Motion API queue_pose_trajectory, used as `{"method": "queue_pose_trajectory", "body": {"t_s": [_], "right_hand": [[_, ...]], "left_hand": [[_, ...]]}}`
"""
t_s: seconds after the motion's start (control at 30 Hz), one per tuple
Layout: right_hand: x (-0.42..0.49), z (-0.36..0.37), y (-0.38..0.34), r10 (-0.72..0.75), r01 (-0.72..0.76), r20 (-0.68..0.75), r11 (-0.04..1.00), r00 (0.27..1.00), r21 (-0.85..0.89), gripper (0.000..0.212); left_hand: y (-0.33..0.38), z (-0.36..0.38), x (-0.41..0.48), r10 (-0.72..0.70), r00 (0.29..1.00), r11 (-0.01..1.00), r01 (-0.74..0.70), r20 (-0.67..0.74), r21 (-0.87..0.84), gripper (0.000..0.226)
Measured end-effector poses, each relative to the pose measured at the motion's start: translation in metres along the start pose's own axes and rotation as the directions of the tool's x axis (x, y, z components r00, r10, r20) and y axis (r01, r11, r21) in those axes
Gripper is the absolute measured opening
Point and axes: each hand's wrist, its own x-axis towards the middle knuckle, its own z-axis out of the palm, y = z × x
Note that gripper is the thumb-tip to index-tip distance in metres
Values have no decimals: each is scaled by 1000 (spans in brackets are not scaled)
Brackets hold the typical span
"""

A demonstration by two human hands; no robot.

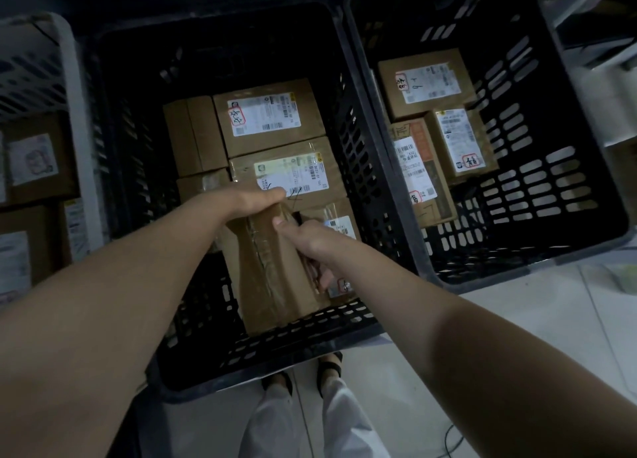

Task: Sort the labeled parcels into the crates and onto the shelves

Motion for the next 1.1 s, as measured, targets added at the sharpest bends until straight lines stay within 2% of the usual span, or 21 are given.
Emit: {"method": "queue_pose_trajectory", "body": {"t_s": [0.07,0.17,0.27,0.37,0.43,0.5,0.6,0.7,0.83,1.0,1.1], "right_hand": [[1,-1,1,-3,4,7,1000,1000,-29,78],[1,0,6,-9,10,29,1000,1000,-27,77],[-1,-3,10,-27,27,3,1000,1000,-9,71],[-7,1,15,-52,50,26,994,998,98,60],[-11,11,26,-69,56,41,965,997,255,49],[-8,19,35,-122,120,-12,953,993,279,52],[-1,17,35,-194,199,-47,962,980,189,59],[0,5,21,-216,220,-88,974,972,46,51],[0,0,8,-233,231,-124,973,965,-26,47],[6,3,7,-245,240,-123,969,962,-55,39],[8,6,8,-275,263,-100,958,956,-115,38]], "left_hand": [[2,0,-1,-34,999,998,35,-16,52,52],[12,2,-7,-33,999,993,38,-41,115,57],[22,4,-14,-35,997,972,51,-72,231,76],[26,9,-18,-44,995,938,71,-88,338,91],[32,16,-20,-54,997,882,77,-61,466,82],[39,21,-18,-64,995,840,93,-73,535,73],[35,22,-16,-27,996,868,63,-80,493,76],[29,20,-16,16,997,908,18,-76,418,86],[28,20,-14,23,996,940,9,-90,341,91],[24,21,-9,12,990,945,34,-137,326,66],[15,16,-8,24,999,958,-15,-29,285,68]]}}
